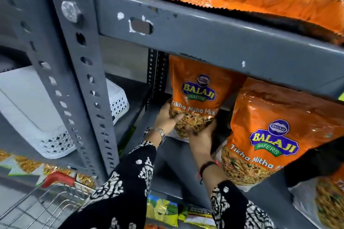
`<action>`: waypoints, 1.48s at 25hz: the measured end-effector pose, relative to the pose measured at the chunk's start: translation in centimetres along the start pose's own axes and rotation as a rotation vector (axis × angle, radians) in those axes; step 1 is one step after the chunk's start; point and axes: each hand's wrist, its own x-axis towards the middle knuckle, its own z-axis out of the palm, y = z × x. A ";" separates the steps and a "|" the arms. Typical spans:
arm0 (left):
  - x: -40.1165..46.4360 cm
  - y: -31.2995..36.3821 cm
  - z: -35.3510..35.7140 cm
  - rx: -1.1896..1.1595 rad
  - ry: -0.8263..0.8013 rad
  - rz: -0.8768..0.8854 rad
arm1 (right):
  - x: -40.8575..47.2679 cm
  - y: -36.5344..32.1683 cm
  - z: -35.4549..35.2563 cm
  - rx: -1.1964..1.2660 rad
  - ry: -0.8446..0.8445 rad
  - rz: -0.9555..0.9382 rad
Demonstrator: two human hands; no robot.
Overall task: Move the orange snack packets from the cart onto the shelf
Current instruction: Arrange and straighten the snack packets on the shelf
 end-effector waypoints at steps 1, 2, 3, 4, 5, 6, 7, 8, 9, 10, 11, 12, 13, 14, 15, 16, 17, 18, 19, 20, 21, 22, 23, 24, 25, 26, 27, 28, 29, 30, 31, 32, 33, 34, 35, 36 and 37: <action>-0.1 -0.1 -0.6 -0.043 0.004 -0.004 | -0.2 -0.1 0.3 0.027 -0.028 0.014; -0.4 -0.1 -1.0 -0.087 0.001 -0.010 | -0.3 -0.1 0.4 0.054 -0.049 0.032; -0.6 -0.1 -1.2 -0.124 -0.006 -0.016 | -0.4 0.1 0.3 0.085 -0.061 0.050; -0.8 -0.3 -1.3 -0.146 -0.018 -0.017 | -0.4 0.4 0.1 0.106 -0.069 0.068; -0.9 -0.5 -1.2 -0.151 -0.031 -0.011 | -0.3 0.8 -0.1 0.110 -0.078 0.085; -1.0 -0.9 -1.1 -0.143 -0.041 -0.004 | -0.2 1.2 -0.3 0.099 -0.093 0.101; -1.1 -1.4 -0.9 -0.140 -0.039 -0.001 | -0.1 1.6 -0.4 0.091 -0.119 0.110; -1.1 -1.8 -0.8 -0.147 -0.024 -0.004 | 0.0 1.9 -0.4 0.093 -0.151 0.114; -1.1 -2.1 -0.7 -0.158 -0.001 -0.014 | 0.0 2.1 -0.3 0.100 -0.181 0.115; -1.1 -2.4 -0.7 -0.166 0.021 -0.022 | 0.0 2.2 -0.1 0.109 -0.195 0.113; -1.0 -2.7 -0.7 -0.161 0.041 -0.028 | 0.0 2.3 0.1 0.116 -0.194 0.108; -0.9 -2.9 -0.7 -0.142 0.058 -0.030 | 0.0 2.4 0.3 0.116 -0.186 0.103; -0.8 -3.1 -0.8 -0.120 0.072 -0.030 | 0.0 2.5 0.4 0.109 -0.180 0.100; -0.7 -3.3 -1.0 -0.104 0.083 -0.028 | 0.1 2.5 0.5 0.096 -0.181 0.100; -0.6 -3.4 -1.0 -0.093 0.085 -0.025 | 0.1 2.6 0.5 0.087 -0.185 0.105; -0.6 -3.4 -1.0 -0.085 0.082 -0.023 | 0.2 2.6 0.5 0.082 -0.191 0.107; -0.6 -3.5 -1.0 -0.077 0.076 -0.022 | 0.2 2.7 0.4 0.077 -0.198 0.102; -0.7 -3.5 -1.0 -0.071 0.071 -0.025 | 0.2 2.6 0.4 0.066 -0.202 0.094; -0.7 -3.6 -1.0 -0.069 0.069 -0.029 | 0.1 2.6 0.4 0.049 -0.199 0.082; -0.9 -3.6 -0.8 -0.074 0.074 -0.029 | 0.0 2.5 0.3 0.028 -0.185 0.068; -1.2 -3.6 -0.5 -0.081 0.092 -0.024 | -0.3 2.5 0.2 0.010 -0.164 0.053; -1.8 -3.6 -0.1 -0.082 0.131 -0.016 | -0.9 2.7 -0.2 -0.004 -0.150 0.031; -2.7 -3.6 0.4 -0.068 0.196 -0.014 | -1.7 3.0 -0.6 -0.013 -0.150 -0.002; -3.7 -3.6 0.8 -0.037 0.276 -0.011 | -2.8 3.4 -1.1 -0.022 -0.166 -0.046; -4.9 -3.6 1.4 0.006 0.352 0.008 | -4.0 4.0 -2.0 -0.027 -0.192 -0.095; -6.1 -3.7 1.9 0.054 0.400 0.044 | -5.1 4.6 -3.0 -0.027 -0.225 -0.142; -7.2 -3.5 2.4 0.099 0.412 0.092 | -6.2 5.4 -4.3 -0.028 -0.258 -0.188; -8.2 -3.2 3.0 0.131 0.391 0.140 | -7.2 6.1 -5.8 -0.051 -0.281 -0.241; -9.1 -2.8 3.7 0.140 0.337 0.169 | -7.9 7.0 -7.5 -0.102 -0.288 -0.303; -9.8 -2.1 4.7 0.132 0.255 0.171 | -8.5 7.9 -9.4 -0.167 -0.277 -0.368; -10.4 -1.4 5.7 0.119 0.151 0.150 | -9.0 8.8 -11.3 -0.219 -0.246 -0.418; -10.7 -0.7 6.7 0.104 0.040 0.115 | -9.3 9.5 -13.1 -0.245 -0.188 -0.445; -10.9 0.1 7.7 0.086 -0.061 0.072 | -9.2 9.9 -14.9 -0.249 -0.106 -0.450; -11.0 0.7 8.5 0.067 -0.139 0.030 | -8.7 10.2 -16.5 -0.238 -0.015 -0.431; -10.9 1.3 9.1 0.053 -0.192 -0.003 | -7.7 10.2 -17.7 -0.213 0.058 -0.383; -10.9 1.7 9.6 0.045 -0.230 -0.023 | -6.5 10.1 -18.5 -0.178 0.084 -0.317; -10.9 2.1 10.1 0.026 -0.262 -0.030 | -5.3 9.8 -19.2 -0.142 0.041 -0.254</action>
